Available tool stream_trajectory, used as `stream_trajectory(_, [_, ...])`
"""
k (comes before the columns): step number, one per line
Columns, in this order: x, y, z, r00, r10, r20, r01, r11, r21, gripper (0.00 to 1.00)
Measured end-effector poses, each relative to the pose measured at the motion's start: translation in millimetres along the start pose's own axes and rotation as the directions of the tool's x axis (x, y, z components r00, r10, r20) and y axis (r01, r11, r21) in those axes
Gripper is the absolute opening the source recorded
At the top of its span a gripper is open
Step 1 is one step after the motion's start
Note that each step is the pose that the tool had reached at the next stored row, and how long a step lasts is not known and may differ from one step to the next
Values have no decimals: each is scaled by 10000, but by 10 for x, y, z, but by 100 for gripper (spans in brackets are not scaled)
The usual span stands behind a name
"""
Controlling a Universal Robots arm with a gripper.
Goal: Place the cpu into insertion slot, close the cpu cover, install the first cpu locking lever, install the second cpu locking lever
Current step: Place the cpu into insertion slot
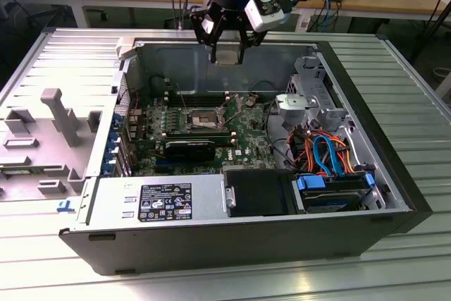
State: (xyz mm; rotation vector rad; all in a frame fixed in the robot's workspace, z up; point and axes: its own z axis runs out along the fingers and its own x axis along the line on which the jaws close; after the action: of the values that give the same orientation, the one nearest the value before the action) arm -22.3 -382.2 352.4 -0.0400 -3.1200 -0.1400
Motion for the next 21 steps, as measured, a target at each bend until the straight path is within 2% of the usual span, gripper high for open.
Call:
stream_trajectory(7, [-2, -75, -2, 10000, 0, 0, 0, 10000, 1, 55])
stream_trajectory(17, [6, -270, -2, 10000, 0, 0, 0, 10000, 0, 55])
stream_trajectory(21, [6, -277, 0, 10000, 17, 1, -17, 10000, 0, 55])
